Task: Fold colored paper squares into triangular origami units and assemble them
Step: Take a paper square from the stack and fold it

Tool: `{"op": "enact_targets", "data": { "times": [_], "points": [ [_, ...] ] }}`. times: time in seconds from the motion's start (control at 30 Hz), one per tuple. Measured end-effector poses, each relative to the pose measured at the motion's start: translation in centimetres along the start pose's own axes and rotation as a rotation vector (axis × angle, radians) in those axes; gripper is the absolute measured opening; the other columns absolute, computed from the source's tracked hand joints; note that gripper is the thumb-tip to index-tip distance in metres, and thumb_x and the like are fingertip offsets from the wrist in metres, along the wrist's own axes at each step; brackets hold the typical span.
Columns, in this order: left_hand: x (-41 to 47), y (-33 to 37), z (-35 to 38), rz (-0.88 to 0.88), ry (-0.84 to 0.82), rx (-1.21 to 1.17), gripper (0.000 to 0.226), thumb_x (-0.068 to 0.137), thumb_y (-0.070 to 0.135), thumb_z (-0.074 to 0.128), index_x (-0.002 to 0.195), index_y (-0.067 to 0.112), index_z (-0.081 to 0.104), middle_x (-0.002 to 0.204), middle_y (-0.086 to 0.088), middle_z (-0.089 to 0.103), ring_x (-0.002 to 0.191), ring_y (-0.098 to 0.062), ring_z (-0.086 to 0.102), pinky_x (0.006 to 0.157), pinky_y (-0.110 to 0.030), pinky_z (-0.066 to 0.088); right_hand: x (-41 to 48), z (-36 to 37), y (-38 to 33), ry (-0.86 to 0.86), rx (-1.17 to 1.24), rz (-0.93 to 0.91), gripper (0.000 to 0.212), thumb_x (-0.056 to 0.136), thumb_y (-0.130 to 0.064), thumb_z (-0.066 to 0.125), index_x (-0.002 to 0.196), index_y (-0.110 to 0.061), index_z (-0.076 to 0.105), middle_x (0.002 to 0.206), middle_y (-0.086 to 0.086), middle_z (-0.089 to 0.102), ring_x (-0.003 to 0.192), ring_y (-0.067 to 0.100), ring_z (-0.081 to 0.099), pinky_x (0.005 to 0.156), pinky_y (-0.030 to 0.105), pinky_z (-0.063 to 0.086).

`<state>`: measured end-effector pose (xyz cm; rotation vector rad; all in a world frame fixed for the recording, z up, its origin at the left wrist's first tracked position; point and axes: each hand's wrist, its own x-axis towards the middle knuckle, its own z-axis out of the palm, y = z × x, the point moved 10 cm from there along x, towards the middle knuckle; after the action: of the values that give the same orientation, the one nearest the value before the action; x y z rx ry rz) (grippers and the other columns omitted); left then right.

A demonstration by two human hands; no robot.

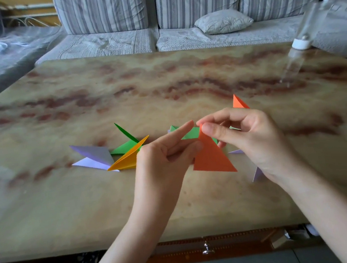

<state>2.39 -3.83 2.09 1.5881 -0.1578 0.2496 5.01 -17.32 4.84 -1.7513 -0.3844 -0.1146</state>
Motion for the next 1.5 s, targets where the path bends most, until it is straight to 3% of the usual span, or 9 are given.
{"op": "enact_targets", "data": {
  "times": [0.1,0.3,0.63,0.83,0.9,1.17,1.27,1.4,1.5],
  "points": [
    [0.0,0.0,0.1,0.01,-0.003,0.061,0.046,0.079,0.001,0.07,0.115,0.029,0.062,0.08,0.02,0.072,0.071,0.006,0.067,0.072,-0.011,0.051,0.0,0.0,0.5,-0.013,-0.019,0.033,0.011,0.072,-0.03,0.07,0.076,-0.021,0.073,0.06,-0.013,0.063,0.056,0.002,0.053,0.054,0.01,0.041],
    [0.0,0.2,0.3,0.02,-0.038,0.129,0.049,0.079,0.001,0.07,0.107,0.04,0.059,0.079,0.02,0.073,0.074,0.004,0.068,0.078,-0.017,0.054,-0.1,0.0,1.0,-0.052,0.006,0.069,0.003,0.077,-0.016,0.072,0.074,-0.016,0.071,0.064,-0.005,0.065,0.058,0.01,0.055,0.057,0.016,0.045],
    [0.0,0.5,0.3,0.013,-0.046,0.083,0.044,0.078,0.002,0.071,0.109,0.032,0.063,0.075,0.017,0.073,0.069,0.008,0.066,0.069,-0.011,0.051,-0.1,0.0,1.1,-0.045,0.075,0.086,0.005,0.072,-0.019,0.072,0.074,-0.014,0.073,0.06,-0.005,0.065,0.055,0.005,0.055,0.057,0.013,0.044],
    [-0.2,-0.5,0.4,-0.095,-0.027,-0.059,0.018,0.074,0.02,0.074,0.092,0.022,0.073,0.074,0.003,0.075,0.074,-0.01,0.072,0.07,-0.022,0.058,0.1,-0.9,1.5,0.059,0.164,0.091,0.015,0.069,-0.027,0.071,0.075,-0.015,0.073,0.058,-0.004,0.06,0.059,0.012,0.052,0.063,0.025,0.044],
    [-0.4,-1.2,0.5,-0.162,-0.024,-0.123,0.02,0.068,0.028,0.072,0.084,0.017,0.075,0.074,-0.001,0.075,0.074,-0.013,0.073,0.069,-0.025,0.058,0.1,-1.7,1.8,0.129,0.227,0.098,0.02,0.065,-0.031,0.071,0.076,-0.015,0.073,0.058,-0.003,0.059,0.058,0.014,0.05,0.064,0.028,0.042],
    [-0.4,-2.1,-1.3,-0.206,0.194,-0.308,0.021,0.07,0.031,0.067,0.083,0.016,0.074,0.082,-0.004,0.072,0.077,-0.013,0.066,0.068,-0.022,0.055,-0.2,-0.9,1.6,0.141,0.258,0.066,0.012,0.072,-0.021,0.068,0.077,-0.011,0.069,0.064,-0.002,0.066,0.059,0.011,0.058,0.054,0.018,0.046],
    [-0.2,-1.7,-1.8,-0.184,0.221,-0.251,0.013,0.077,0.027,0.068,0.081,0.016,0.073,0.076,0.002,0.071,0.073,-0.01,0.062,0.07,-0.027,0.05,-0.1,-0.7,1.6,0.11,0.216,0.053,0.008,0.075,-0.016,0.07,0.077,-0.008,0.068,0.064,-0.002,0.066,0.059,0.011,0.059,0.055,0.018,0.046],
    [-0.1,-0.4,-2.1,-0.09,0.227,-0.134,0.01,0.081,0.014,0.069,0.073,0.019,0.072,0.066,0.01,0.072,0.062,0.0,0.062,0.062,-0.012,0.048,0.1,-0.6,1.8,0.047,0.154,0.058,0.01,0.073,-0.02,0.065,0.076,-0.01,0.066,0.066,-0.001,0.065,0.063,0.01,0.06,0.06,0.018,0.049],
    [-0.2,0.5,-1.7,-0.014,0.18,-0.01,0.017,0.08,0.011,0.071,0.069,0.024,0.072,0.066,0.011,0.072,0.062,0.001,0.065,0.062,-0.012,0.05,0.0,0.1,1.6,-0.05,0.077,0.049,0.014,0.072,-0.025,0.069,0.08,-0.014,0.069,0.073,-0.001,0.068,0.069,0.012,0.06,0.069,0.02,0.048]
  ]
}}
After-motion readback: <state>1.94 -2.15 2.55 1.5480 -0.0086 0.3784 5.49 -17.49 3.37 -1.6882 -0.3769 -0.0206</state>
